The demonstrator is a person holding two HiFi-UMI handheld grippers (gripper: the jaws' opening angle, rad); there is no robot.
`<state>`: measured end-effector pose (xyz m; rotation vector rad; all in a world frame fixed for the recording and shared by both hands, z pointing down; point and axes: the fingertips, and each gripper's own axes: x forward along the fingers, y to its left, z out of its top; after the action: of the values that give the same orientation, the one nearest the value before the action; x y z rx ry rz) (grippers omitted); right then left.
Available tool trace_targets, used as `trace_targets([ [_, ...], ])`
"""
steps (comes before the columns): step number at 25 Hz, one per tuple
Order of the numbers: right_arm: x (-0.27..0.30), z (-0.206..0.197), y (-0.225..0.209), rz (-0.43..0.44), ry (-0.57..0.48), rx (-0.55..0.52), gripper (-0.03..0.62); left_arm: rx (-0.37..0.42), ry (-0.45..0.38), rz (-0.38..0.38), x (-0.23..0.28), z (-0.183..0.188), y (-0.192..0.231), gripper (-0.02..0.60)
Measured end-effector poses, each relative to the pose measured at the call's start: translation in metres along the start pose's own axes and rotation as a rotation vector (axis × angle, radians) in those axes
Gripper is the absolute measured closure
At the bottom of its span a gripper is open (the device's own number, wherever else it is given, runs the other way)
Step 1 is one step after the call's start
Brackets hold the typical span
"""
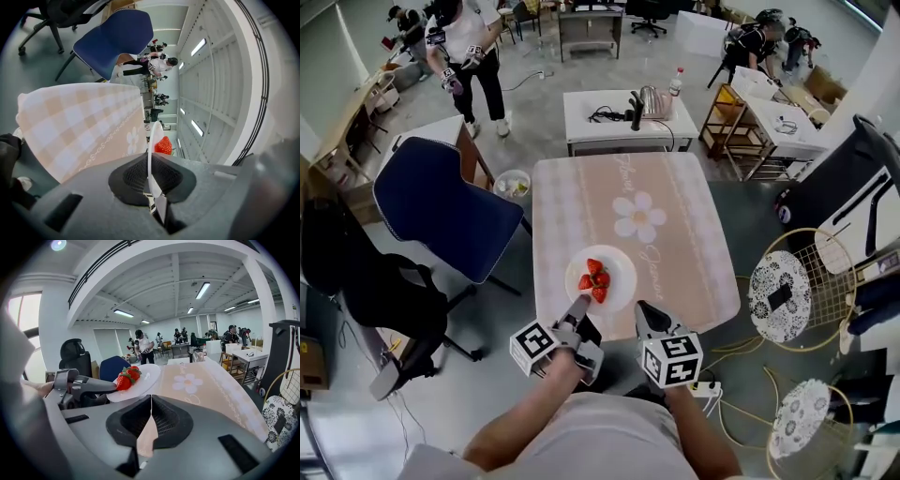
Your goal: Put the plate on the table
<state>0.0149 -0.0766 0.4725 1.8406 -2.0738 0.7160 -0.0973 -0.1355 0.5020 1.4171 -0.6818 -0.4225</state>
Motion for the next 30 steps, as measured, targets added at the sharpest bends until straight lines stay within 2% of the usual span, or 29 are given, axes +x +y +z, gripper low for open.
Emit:
trace_targets([
  [6,0.014,0.011,0.001,-0.028,0.011,-0.005,0.589,-0.022,0.02,0.0,0.011,0.015,0.003,0.563],
  [13,0.03,0.015,-0.016,-0.021,0.025,-0.004,0.589,-0.025,0.026,0.021,0.035,0.014,0.009,0.563],
  [19,0.058,0.022,-0.045,0.04,0.031,-0.008,0.589,-0.017,-0.008,0.061,0.067,0.012,0.016,0.563],
  [30,0.111,0.037,-0.125,0.18,0.075,0.011,0.589,-0.013,-0.117,0.136,0.146,-0.004,0.028,0.563],
])
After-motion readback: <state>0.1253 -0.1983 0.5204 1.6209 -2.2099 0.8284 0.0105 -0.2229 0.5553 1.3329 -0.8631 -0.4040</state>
